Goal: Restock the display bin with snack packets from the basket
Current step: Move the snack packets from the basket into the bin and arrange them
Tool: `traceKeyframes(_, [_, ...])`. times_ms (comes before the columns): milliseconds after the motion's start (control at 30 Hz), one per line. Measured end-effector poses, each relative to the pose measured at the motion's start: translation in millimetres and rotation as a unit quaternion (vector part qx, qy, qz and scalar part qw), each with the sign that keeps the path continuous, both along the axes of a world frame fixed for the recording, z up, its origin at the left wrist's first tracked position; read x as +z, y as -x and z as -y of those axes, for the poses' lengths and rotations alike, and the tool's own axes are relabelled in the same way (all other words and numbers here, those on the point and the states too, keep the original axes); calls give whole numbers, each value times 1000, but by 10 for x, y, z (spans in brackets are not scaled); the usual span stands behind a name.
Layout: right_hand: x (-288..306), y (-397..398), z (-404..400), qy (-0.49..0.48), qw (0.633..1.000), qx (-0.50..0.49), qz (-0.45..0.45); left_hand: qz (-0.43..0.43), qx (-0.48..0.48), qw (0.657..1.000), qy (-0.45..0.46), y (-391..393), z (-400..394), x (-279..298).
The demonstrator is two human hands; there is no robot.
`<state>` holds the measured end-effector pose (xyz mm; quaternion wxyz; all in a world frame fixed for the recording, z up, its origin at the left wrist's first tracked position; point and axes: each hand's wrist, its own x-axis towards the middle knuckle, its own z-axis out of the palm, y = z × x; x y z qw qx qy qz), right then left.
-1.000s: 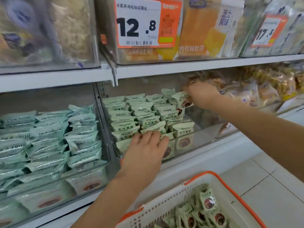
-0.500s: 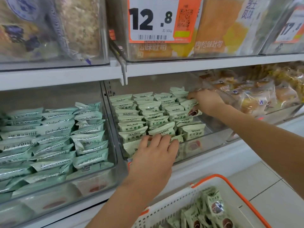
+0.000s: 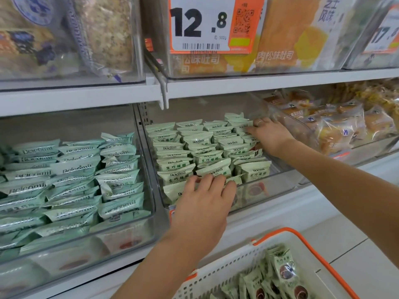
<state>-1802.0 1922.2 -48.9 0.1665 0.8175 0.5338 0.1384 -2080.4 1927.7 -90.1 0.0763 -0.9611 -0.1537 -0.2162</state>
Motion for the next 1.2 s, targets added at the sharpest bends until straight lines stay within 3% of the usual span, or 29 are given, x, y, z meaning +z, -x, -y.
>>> traceKeyframes(200, [33, 20, 171, -131, 987, -23, -95, 11, -4, 1000, -14, 9, -31, -37])
traceKeyframes(500, [-78, 57, 262, -100, 976, -67, -182, 3, 6, 1000, -8, 22, 2, -5])
traceKeyframes(633, [40, 192, 418, -174, 964, -74, -189, 29, -13, 999, -31, 64, -2, -12])
traceKeyframes(700, [108, 359, 603, -291, 935, -52, -194, 78, -48, 995, -48, 93, 47, 4])
traceKeyframes(800, [61, 754, 1035, -483, 853, 2, -199, 140, -110, 982, -67, 165, 220, -25])
traceKeyframes(933, [-520, 1329, 1662, -592, 763, -30, -258, 54, -180, 981, -47, 331, 530, -442])
traceKeyframes(1033, [-1358, 1739, 2026, -506, 764, -137, -376, -112, -178, 977, 38, 518, 712, -844])
traceKeyframes(1100, [-1910, 1991, 2237, -372, 791, -205, -440, -220, -118, 963, 104, 669, 785, -1176])
traceKeyframes(1200, [-2535, 2344, 2437, -201, 775, -270, -535, -298, -13, 930, 214, 975, 902, -1782])
